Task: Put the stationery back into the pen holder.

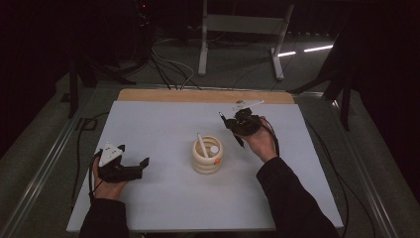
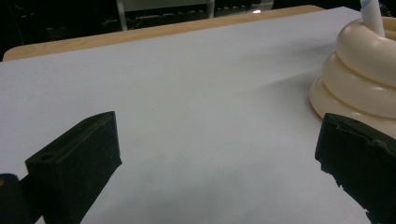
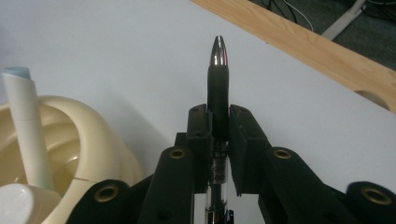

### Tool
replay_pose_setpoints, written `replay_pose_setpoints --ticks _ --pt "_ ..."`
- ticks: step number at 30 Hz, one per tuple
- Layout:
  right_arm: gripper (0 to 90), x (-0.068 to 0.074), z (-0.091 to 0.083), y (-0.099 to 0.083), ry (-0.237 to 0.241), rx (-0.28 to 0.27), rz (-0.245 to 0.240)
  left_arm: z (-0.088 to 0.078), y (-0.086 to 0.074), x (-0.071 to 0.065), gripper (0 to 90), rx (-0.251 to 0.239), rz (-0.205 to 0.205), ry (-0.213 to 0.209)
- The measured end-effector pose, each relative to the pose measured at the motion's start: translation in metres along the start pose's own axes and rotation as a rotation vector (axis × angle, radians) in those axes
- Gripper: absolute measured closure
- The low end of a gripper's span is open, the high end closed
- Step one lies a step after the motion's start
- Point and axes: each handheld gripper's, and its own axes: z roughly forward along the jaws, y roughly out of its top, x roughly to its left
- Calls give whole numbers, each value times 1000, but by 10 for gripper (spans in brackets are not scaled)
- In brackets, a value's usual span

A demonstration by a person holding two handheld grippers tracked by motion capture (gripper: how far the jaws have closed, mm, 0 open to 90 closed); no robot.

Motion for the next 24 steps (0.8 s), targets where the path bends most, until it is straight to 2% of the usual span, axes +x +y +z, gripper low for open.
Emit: replay_pose_setpoints --ticks 11,24 --pt "800 3 -7 3 -6 -45 1 0 0 0 5 0 0 0" --pt "800 6 -11 6 1 -73 1 0 0 0 5 0 0 -1"
